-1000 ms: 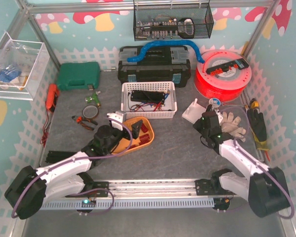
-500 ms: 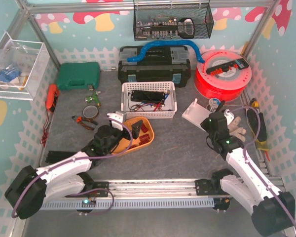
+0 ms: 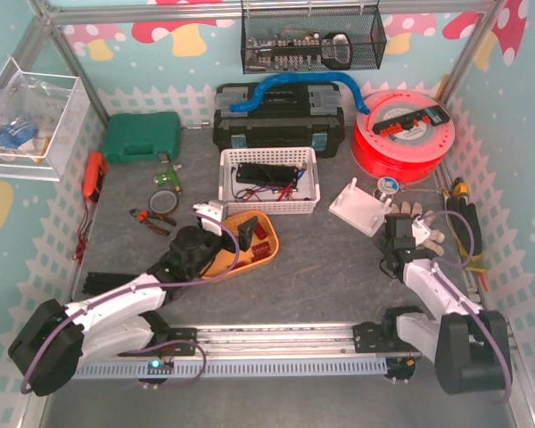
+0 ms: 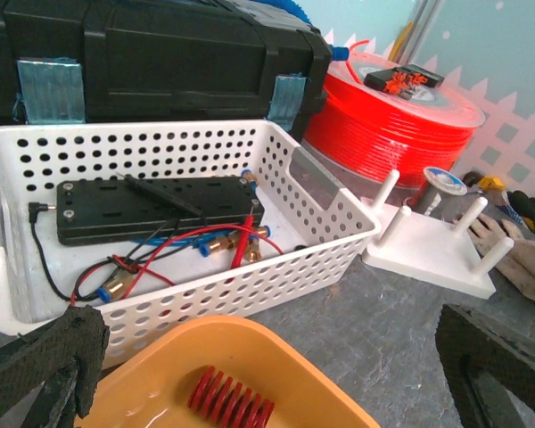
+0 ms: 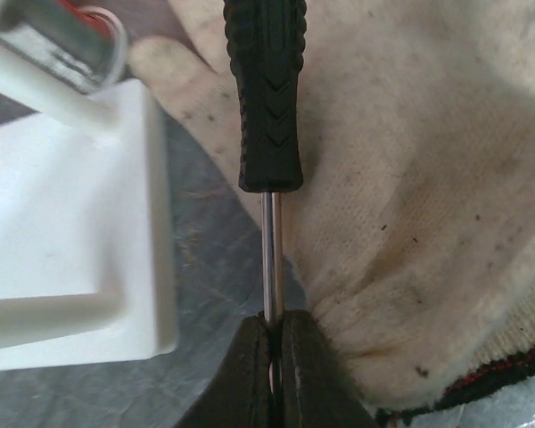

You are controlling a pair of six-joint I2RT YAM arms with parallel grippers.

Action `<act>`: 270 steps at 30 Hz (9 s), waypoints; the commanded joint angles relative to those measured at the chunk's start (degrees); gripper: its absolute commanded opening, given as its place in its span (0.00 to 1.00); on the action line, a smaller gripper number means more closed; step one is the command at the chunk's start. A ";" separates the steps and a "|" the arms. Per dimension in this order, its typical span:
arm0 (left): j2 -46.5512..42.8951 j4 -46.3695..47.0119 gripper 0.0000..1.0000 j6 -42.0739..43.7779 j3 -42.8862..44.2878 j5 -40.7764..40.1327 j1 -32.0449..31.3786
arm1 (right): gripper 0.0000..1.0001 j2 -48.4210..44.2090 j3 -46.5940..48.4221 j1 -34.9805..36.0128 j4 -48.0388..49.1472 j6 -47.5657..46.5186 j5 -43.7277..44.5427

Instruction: Install the large spring

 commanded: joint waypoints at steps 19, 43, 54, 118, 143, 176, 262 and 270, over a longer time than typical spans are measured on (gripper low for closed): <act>-1.46 -3.12 0.99 -0.95 1.01 -1.94 -0.27 | 0.68 4.28 2.06 -5.04 1.43 -6.72 -4.00; 9.98 -26.86 0.45 -43.46 11.00 6.22 -1.97 | 0.88 -12.28 5.12 11.12 10.13 -23.27 -13.24; 19.94 -26.42 0.38 -45.18 16.74 0.01 -3.18 | 0.87 -12.77 2.75 14.86 12.42 -23.59 -11.61; 30.56 -23.15 0.22 -41.04 20.19 -7.86 -3.58 | 0.84 -11.10 3.72 19.23 14.25 -27.15 -11.79; 11.17 28.36 0.10 24.90 -3.83 10.03 -8.91 | 0.67 6.43 25.51 28.97 1.82 -32.38 -47.08; 11.09 39.48 0.53 29.38 -10.57 3.58 -12.23 | 0.00 15.42 28.65 40.40 5.29 -30.11 -45.67; 7.54 28.84 0.99 25.31 -6.84 -12.15 -12.05 | 0.61 41.10 51.03 4.88 -9.74 -35.89 -13.55; 9.49 9.24 0.99 5.44 1.11 -21.02 -9.93 | 0.76 26.99 40.60 11.36 -6.40 -34.27 -20.91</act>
